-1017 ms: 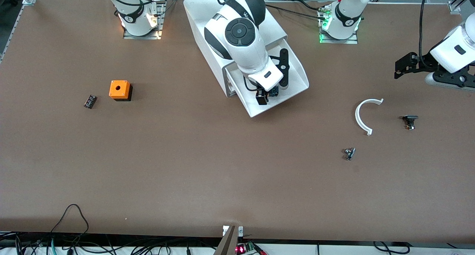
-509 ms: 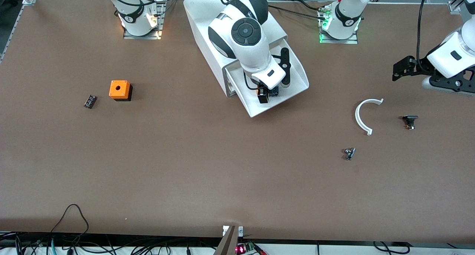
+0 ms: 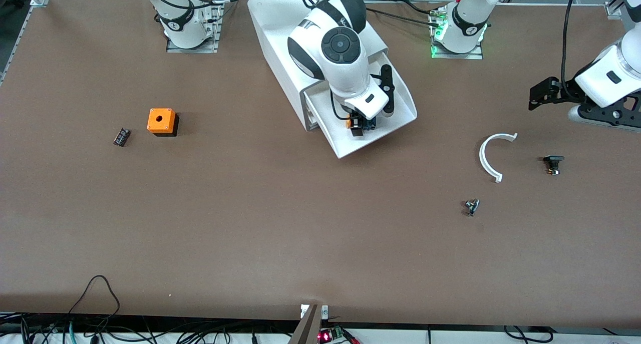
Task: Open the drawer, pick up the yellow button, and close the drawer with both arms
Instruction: 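Lower the right gripper and grasp the orange-capped button, lift it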
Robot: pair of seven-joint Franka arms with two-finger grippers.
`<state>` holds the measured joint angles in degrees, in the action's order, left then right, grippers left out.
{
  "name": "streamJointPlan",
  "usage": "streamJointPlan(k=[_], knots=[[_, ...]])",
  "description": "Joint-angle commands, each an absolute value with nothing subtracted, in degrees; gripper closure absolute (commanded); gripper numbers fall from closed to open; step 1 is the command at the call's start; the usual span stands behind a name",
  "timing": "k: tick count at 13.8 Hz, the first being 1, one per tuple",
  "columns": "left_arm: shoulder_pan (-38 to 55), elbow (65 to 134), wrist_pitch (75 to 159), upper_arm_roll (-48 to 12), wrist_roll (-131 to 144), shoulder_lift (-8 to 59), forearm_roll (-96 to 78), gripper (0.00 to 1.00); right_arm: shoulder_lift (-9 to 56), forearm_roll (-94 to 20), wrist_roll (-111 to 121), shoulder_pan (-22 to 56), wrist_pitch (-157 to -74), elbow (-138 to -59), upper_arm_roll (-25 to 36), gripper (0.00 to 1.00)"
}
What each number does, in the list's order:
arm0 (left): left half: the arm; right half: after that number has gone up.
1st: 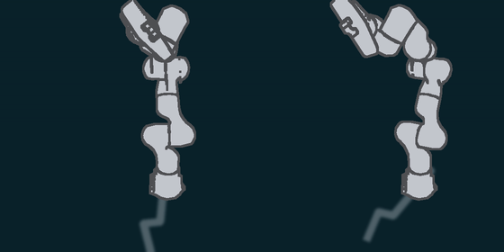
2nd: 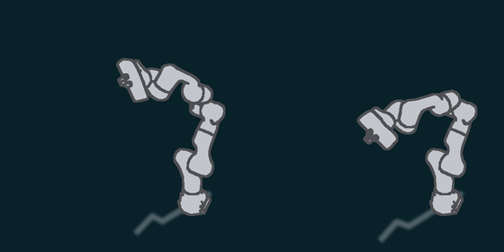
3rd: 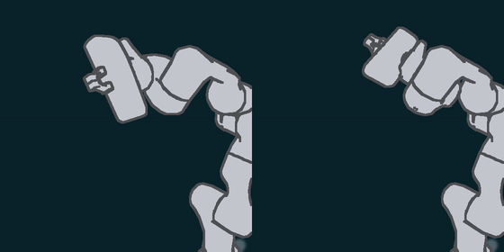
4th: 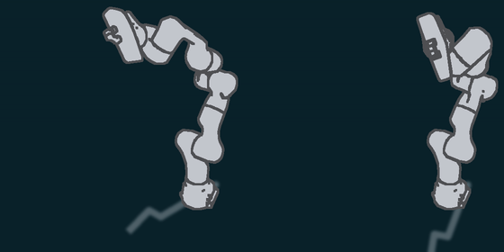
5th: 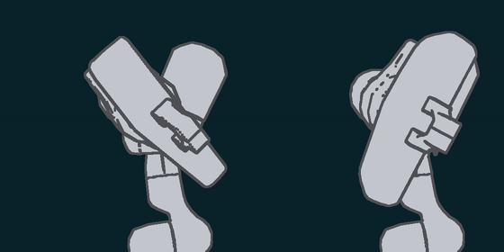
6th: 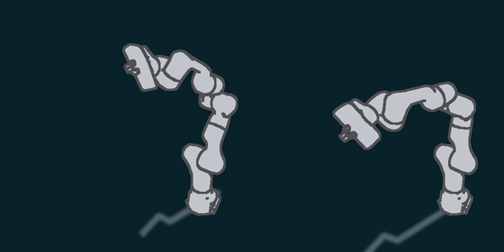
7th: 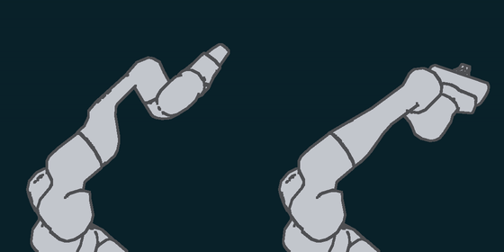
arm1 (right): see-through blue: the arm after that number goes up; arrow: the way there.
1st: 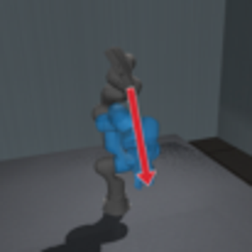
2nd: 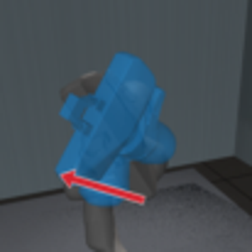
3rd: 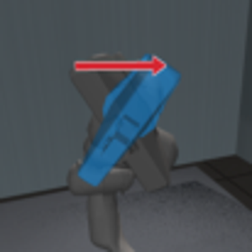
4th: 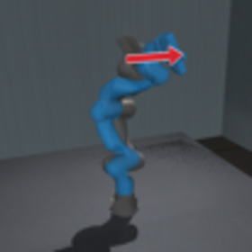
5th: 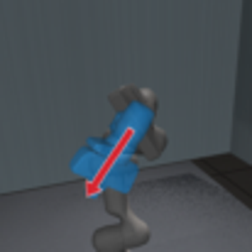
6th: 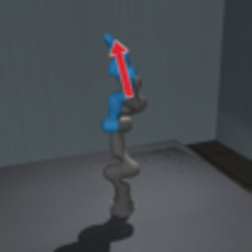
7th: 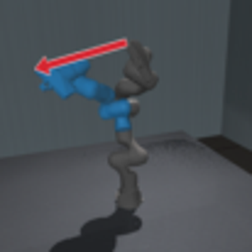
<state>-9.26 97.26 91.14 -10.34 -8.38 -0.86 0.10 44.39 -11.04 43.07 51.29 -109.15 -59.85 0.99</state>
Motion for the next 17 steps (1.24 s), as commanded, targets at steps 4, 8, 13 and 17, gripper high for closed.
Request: streamJointPlan(k=[4, 8, 13, 17], knots=[[-9.4, 96.1, 90.3, -10.4, -8.7, 0.2, 1.0, 0.0, 44.9, -10.5, 43.2, 54.7, -107.7, -58.3, 4.6, 0.68], [-9.3, 96.0, 90.6, -10.5, -9.0, 1.1, 0.9, 0.0, 42.0, -11.2, 43.2, 53.8, -107.0, -58.2, 4.8, 0.71], [-9.3, 96.7, 90.1, -10.6, -8.3, 2.5, 1.0, 0.0, 34.3, -11.7, 42.6, 48.0, -106.6, -60.3, 4.6, 0.73], [-8.6, 97.1, 93.3, -11.1, 2.7, 6.6, -4.7, 0.0, 26.6, -10.6, 34.8, 40.8, -106.7, -67.0, 4.6, 0.73]])
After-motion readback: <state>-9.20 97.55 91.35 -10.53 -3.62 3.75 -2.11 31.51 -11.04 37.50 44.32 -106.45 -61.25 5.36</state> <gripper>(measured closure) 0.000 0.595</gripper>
